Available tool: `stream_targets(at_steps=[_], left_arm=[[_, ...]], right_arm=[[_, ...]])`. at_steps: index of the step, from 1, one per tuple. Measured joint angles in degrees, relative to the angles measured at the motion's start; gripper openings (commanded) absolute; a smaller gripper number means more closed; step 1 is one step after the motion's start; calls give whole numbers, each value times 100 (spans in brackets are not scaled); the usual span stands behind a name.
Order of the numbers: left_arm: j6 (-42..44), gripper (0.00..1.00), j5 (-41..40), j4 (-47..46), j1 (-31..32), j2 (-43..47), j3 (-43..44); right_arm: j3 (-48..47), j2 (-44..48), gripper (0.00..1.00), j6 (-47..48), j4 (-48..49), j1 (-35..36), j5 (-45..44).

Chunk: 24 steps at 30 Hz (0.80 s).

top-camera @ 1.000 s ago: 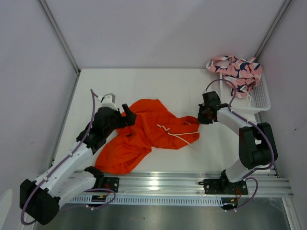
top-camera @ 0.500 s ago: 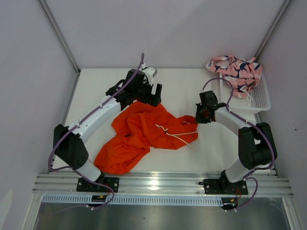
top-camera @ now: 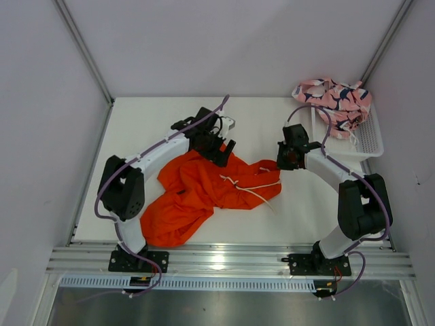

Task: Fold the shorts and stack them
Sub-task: Flatten the shorts out

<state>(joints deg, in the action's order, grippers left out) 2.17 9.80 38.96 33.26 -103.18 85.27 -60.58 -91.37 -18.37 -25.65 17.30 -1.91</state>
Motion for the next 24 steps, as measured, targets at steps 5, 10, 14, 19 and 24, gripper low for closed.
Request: stream_targets(at_steps=[5,10,14,19,24], left_arm=[[83,84,-66,-9,2,-612,321],[122,51,-271,20,7,-1064,396],[151,28,-455,125,7,-1300,509],[90,0,-518,168,7,-1320,509],[-59,0,-597,118,7,-1215,396]], right_arm=[[2,0,0,-2,11,28,0],[2,0,0,-2,24,37,0],[0,0,0,-4,26,37,0],[2,-2,0,-22,31,13,0],[0,-28,0,-157,52,-70,35]])
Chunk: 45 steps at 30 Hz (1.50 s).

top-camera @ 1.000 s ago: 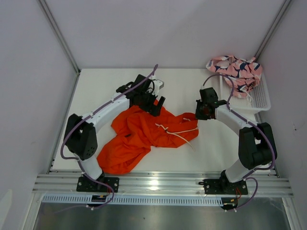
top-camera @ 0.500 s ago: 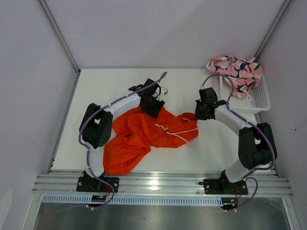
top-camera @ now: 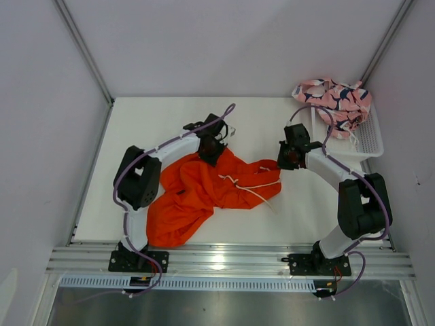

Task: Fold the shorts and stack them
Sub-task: Flatten the shorts out

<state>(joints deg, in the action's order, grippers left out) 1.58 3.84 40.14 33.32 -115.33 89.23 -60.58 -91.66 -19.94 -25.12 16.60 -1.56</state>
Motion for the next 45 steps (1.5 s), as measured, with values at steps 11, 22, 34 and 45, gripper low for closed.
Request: stream_targets(at_steps=[11,22,34,45], left_arm=[[-1178,0,-214,-1561,-37,3362,-1650],[-1421,0,-378,-2391,-105,6393,-2035],[-1366,0,153,-2197,-127,6983,-1471],[-1305,0,286,-1250,-160,6575,1537]], right_arm=[[-682,57,0,-407,-358,-369,98],[-2212,1145,0,-664,-850,-428,857],[-1910,1316,0,-863,-1163,24,2009],[-2363,2946,0,-1360,-1388,2531,1567]])
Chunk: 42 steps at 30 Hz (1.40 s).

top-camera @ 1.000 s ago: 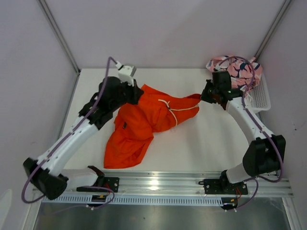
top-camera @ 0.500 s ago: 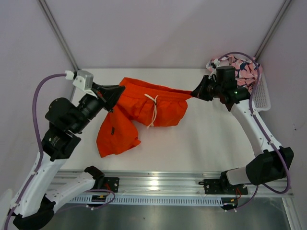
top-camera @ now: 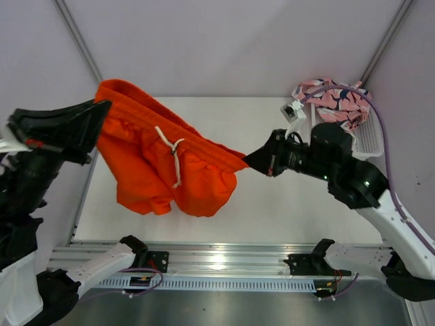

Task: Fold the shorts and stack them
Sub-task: Flatten the shorts out

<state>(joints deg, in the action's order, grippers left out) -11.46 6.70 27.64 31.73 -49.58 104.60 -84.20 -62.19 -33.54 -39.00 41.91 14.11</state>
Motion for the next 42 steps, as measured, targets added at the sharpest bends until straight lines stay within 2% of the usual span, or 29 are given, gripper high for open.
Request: stream_targets(at_steps=[4,8,14,17,19,21,26,29,33,37,38,39,40,41,42], left_arm=[[-44,0,201,74,0,11,758],[-153,0,444,146,-2,2,1191],[-210,0,540,157,-2,-304,1266],[-214,0,439,-214,-15,-599,754],[-238,0,363,-490,-125,-815,184],[-385,0,398,-929,-367,-1014,-675],[-778,0,450,-1840,-966,-1471,-2885],[-973,0,474,-2225,-1193,-1950,-3659],[-1058,0,566,-2841,-1285,-3189,-3401],[-1060,0,632,-3362,-1285,-4931,-1980],[-1062,3,669,-3469,-1285,-5340,-1567],[-1067,20,710,-3475,-1276,-5748,-1099],[-1091,43,743,-3442,-1261,-6131,-625],[-1086,81,752,-3254,-1250,-6566,-22],[-1069,98,717,-3150,-1239,-6926,538]], right_arm=[[-203,691,0,-153,216,1176,-402],[-413,1207,0,-271,417,1821,-774],[-868,1259,0,-291,188,1926,-1775],[-754,1075,0,-273,-142,1810,-2424],[-463,955,0,-243,-306,1484,-2673],[52,876,0,-223,-271,730,-2518],[1635,555,0,-243,157,-1687,-1021],[2006,37,0,-243,367,-2411,-437],[1989,-929,0,-238,981,-3075,94],[1969,-1749,0,-251,1567,-3598,149],[1969,-1893,0,-264,1698,-3698,109],[1967,-2009,0,-273,1814,-3777,57],[1932,-2109,6,-280,1915,-3840,7],[1878,-2194,14,-280,1985,-3880,-26],[1775,-2312,30,-256,2017,-3917,-94]])
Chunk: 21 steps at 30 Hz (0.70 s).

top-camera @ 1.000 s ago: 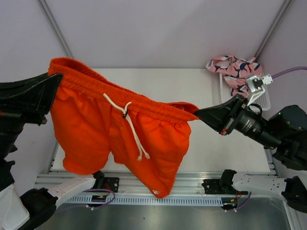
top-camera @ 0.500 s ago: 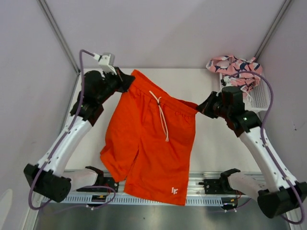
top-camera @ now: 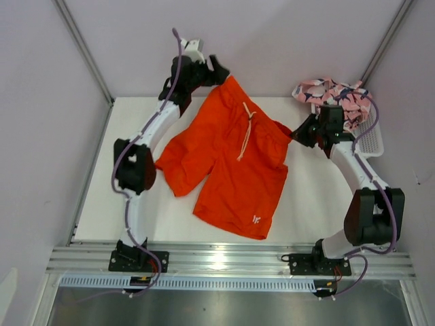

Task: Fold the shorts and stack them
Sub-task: Flatten the shorts out

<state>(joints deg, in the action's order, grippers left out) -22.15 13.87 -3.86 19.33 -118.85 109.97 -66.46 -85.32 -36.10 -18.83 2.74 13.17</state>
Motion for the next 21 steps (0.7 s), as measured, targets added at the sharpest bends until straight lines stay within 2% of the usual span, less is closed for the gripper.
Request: stream_targets(at_steps=[1,3,4,8,13,16,21], left_arm=[[-17,99,-31,168,0,-446,723],[-4,99,-164,551,-20,-914,1598],[17,99,-212,702,-31,-927,1681],[149,99,-463,1036,-46,-210,962],[337,99,-636,1419,120,1484,-619],[466,99,-911,1375,695,2470,-1497],[466,99,-1344,1335,2380,3244,-2704]], right_arm=[[-127,-133,55,15,0,-28,-90],[-466,-409,68,122,-59,-68,-269],[-575,-494,71,177,-59,-79,-348],[-691,-516,71,352,-81,-87,-713],[-605,-289,70,660,-168,-63,-863],[-496,-197,68,804,-212,-28,-866],[-79,-188,63,892,-234,2,-861]])
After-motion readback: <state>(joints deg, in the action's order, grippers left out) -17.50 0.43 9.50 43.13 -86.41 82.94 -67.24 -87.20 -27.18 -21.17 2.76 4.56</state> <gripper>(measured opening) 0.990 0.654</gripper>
